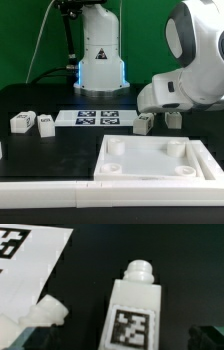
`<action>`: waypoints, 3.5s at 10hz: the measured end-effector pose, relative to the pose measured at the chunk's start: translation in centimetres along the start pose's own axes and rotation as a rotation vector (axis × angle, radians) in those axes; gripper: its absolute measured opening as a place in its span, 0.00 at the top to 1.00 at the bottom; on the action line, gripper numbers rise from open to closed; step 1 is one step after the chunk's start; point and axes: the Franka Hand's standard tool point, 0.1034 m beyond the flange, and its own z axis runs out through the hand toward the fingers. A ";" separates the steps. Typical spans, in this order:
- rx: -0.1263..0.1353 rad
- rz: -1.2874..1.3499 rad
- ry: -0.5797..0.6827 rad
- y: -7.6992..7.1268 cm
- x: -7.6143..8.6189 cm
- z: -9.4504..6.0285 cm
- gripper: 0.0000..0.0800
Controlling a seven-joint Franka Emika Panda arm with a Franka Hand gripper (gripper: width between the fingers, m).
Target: Assemble one leg
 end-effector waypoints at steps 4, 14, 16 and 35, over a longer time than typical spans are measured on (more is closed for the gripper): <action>-0.014 -0.005 -0.172 0.1 -0.7 1.0 0.19; -0.009 -0.009 -0.196 0.0 0.4 1.3 0.49; -0.009 -0.009 -0.196 0.0 0.4 1.3 0.64; 0.011 -0.063 0.610 1.7 -0.8 -11.0 0.64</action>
Offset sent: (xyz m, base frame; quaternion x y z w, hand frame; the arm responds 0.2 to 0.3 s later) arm 0.0023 0.0053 0.0004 -0.0013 -0.2663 0.0040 0.9639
